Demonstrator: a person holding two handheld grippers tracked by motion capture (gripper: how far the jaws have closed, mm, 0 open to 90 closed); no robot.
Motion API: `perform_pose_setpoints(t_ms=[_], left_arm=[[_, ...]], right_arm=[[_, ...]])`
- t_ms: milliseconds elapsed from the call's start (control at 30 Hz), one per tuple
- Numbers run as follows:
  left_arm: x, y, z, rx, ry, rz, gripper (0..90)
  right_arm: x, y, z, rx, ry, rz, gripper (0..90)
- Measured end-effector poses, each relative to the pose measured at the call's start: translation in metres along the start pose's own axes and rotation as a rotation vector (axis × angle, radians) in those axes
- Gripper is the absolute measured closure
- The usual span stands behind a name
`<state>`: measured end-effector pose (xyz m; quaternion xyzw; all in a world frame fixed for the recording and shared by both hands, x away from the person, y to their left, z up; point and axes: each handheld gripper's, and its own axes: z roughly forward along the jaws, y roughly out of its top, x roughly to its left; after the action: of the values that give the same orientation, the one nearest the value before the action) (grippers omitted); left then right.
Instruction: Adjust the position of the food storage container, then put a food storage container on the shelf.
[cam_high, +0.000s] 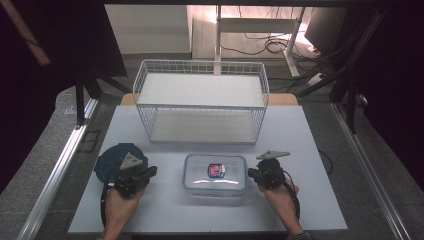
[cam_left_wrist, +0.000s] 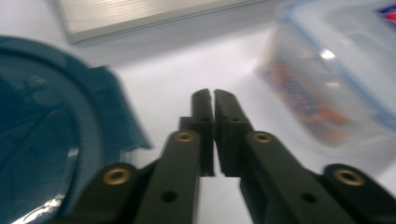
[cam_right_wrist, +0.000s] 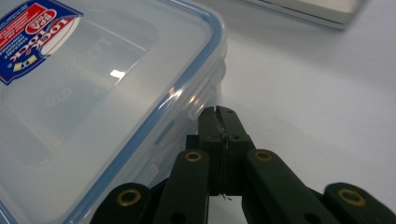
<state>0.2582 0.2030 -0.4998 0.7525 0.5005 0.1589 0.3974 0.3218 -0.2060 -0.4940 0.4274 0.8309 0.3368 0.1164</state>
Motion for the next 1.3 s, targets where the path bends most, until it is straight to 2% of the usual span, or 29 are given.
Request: perform_pose_setpoints(t_ms=[67,200,233,267,300,400,433,467,533,567,600,667,700,733,767,867,1000,1033,1167,1300], left_arm=[[-0.005,-0.001,-0.001,0.000,-0.009,0.027,81.4],[-0.011,-0.004,-0.003,-0.012,-0.030,0.092,62.2],[-0.012,-0.005,-0.004,-0.011,-0.058,0.105,52.6],[-0.012,-0.005,-0.004,-0.011,-0.058,0.105,47.9],[-0.012,-0.006,-0.004,-0.007,-0.069,0.109,47.9],[-0.014,-0.011,-0.004,-0.004,-0.105,0.111,36.2],[-0.015,-0.013,-0.004,-0.013,-0.113,0.113,28.1],[-0.016,-0.015,-0.003,-0.023,-0.118,0.114,28.1],[-0.019,-0.018,-0.003,-0.029,-0.133,0.118,24.8],[-0.025,-0.020,-0.003,-0.027,-0.126,0.141,19.3],[-0.025,-0.020,-0.003,-0.027,-0.126,0.141,18.0],[-0.029,-0.021,-0.003,-0.029,-0.119,0.171,15.8],[-0.031,-0.021,-0.003,-0.030,-0.117,0.178,13.1],[-0.032,-0.021,-0.003,-0.029,-0.116,0.183,13.1],[-0.032,-0.022,-0.003,-0.032,-0.118,0.188,11.9],[-0.034,-0.023,-0.003,-0.021,-0.125,0.210,9.1],[-0.034,-0.024,-0.001,-0.008,-0.147,0.211,6.8],[-0.034,-0.024,0.000,-0.010,-0.150,0.207,5.8],[-0.031,-0.023,0.003,-0.020,-0.152,0.201,3.0],[-0.029,-0.023,0.006,-0.029,-0.149,0.187,1.8]], right_arm=[[0.003,0.001,0.001,0.001,0.002,-0.005,89.4],[0.001,0.001,0.002,-0.016,0.021,-0.021,89.2],[-0.002,0.001,-0.004,-0.022,-0.018,-0.032,87.7],[-0.002,0.001,-0.004,-0.022,-0.018,-0.032,87.7],[-0.004,0.000,-0.007,-0.032,-0.025,-0.032,85.9],[-0.008,-0.006,-0.021,-0.061,-0.029,-0.037,77.6],[-0.009,-0.011,-0.029,-0.079,-0.034,-0.051,70.0],[-0.009,-0.011,-0.029,-0.079,-0.034,-0.051,70.0],[-0.008,-0.014,-0.035,-0.096,-0.029,-0.051,60.8],[-0.006,-0.016,-0.039,-0.107,-0.016,-0.058,52.2],[-0.006,-0.016,-0.039,-0.107,-0.016,-0.058,52.2],[-0.003,-0.018,-0.042,-0.117,-0.002,-0.066,44.0],[-0.001,-0.020,-0.043,-0.120,0.010,-0.078,35.3],[-0.001,-0.020,-0.043,-0.120,0.010,-0.078,35.3],[0.001,-0.022,-0.044,-0.123,0.019,-0.081,31.7],[0.002,-0.029,-0.046,-0.126,0.062,-0.085,26.1],[0.002,-0.034,-0.048,-0.145,0.095,-0.061,19.6],[0.002,-0.034,-0.047,-0.142,0.099,-0.060,15.1],[0.003,-0.034,-0.045,-0.140,0.104,-0.068,8.4],[0.004,-0.033,-0.044,-0.154,0.110,-0.064,6.2]])
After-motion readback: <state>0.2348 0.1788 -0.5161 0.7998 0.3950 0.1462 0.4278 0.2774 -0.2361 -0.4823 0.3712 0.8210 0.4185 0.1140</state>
